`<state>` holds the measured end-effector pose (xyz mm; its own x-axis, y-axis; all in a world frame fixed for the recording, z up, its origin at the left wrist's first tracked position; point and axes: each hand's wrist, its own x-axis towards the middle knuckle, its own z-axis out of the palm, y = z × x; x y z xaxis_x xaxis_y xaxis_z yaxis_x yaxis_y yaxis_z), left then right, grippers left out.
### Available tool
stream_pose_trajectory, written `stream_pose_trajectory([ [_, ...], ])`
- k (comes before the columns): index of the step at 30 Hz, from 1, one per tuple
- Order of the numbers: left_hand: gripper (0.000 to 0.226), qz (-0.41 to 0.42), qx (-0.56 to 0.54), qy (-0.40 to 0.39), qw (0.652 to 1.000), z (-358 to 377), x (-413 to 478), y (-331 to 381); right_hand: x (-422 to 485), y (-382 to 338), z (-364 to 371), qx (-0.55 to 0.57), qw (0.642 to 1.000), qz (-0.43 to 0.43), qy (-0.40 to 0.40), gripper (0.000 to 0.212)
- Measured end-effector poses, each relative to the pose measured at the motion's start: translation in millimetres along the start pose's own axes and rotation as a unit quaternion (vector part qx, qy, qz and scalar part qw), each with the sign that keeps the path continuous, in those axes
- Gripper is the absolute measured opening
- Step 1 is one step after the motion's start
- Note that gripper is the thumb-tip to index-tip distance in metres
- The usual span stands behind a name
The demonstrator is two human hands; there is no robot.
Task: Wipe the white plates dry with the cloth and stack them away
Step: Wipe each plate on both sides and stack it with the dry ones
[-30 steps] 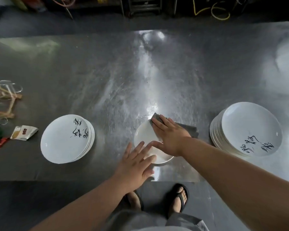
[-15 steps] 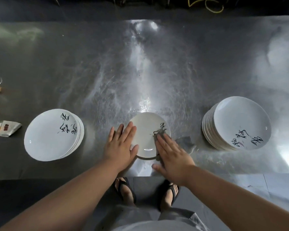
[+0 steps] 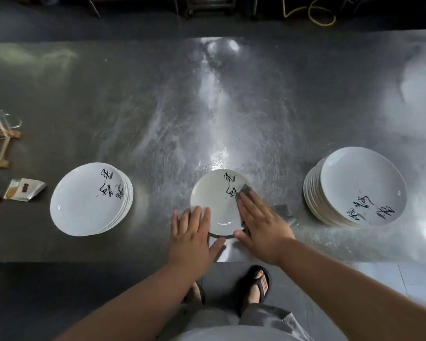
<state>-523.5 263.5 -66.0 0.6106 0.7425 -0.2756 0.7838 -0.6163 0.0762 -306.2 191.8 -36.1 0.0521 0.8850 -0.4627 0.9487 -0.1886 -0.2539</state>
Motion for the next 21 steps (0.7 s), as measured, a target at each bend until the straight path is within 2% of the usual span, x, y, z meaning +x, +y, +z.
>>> stream_pose_trajectory([
  [4, 0.068, 0.104, 0.012, 0.020, 0.994, -2.7, 19.1, -15.6, 45.6, 21.5, -20.7, -0.032, 0.999, -0.008, -0.006, 0.087],
  [6, 0.070, 0.122, -0.007, -0.004, 0.992, 3.7, 33.3, -22.0, 44.7, 15.5, -10.5, -0.007, 1.000, 0.017, 0.004, 0.089],
  [8, 0.060, 0.128, -0.030, 0.031, 0.991, 14.6, 34.7, -24.4, 20.4, -2.6, 5.8, 0.039, 0.998, 0.039, 0.019, 0.090],
  [11, 0.054, 0.138, -0.042, 0.086, 0.986, 27.3, 34.3, -26.2, -26.7, -27.6, 25.3, 0.046, 0.998, -0.035, -0.015, 0.094],
  [14, 0.058, 0.139, -0.047, 0.098, 0.984, 25.2, 35.3, -27.0, -20.4, -7.1, 21.8, 0.029, 0.996, -0.081, -0.033, 0.090],
  [18, 0.055, 0.126, -0.055, 0.070, 0.988, 17.7, 33.4, -26.1, 22.1, 16.8, -2.6, 0.070, 0.997, 0.023, 0.021, 0.086],
  [21, 0.043, 0.124, -0.073, 0.059, 0.988, 12.6, 38.6, -29.5, 10.0, 0.6, 10.2, 0.063, 0.998, 0.024, 0.020, 0.096],
])
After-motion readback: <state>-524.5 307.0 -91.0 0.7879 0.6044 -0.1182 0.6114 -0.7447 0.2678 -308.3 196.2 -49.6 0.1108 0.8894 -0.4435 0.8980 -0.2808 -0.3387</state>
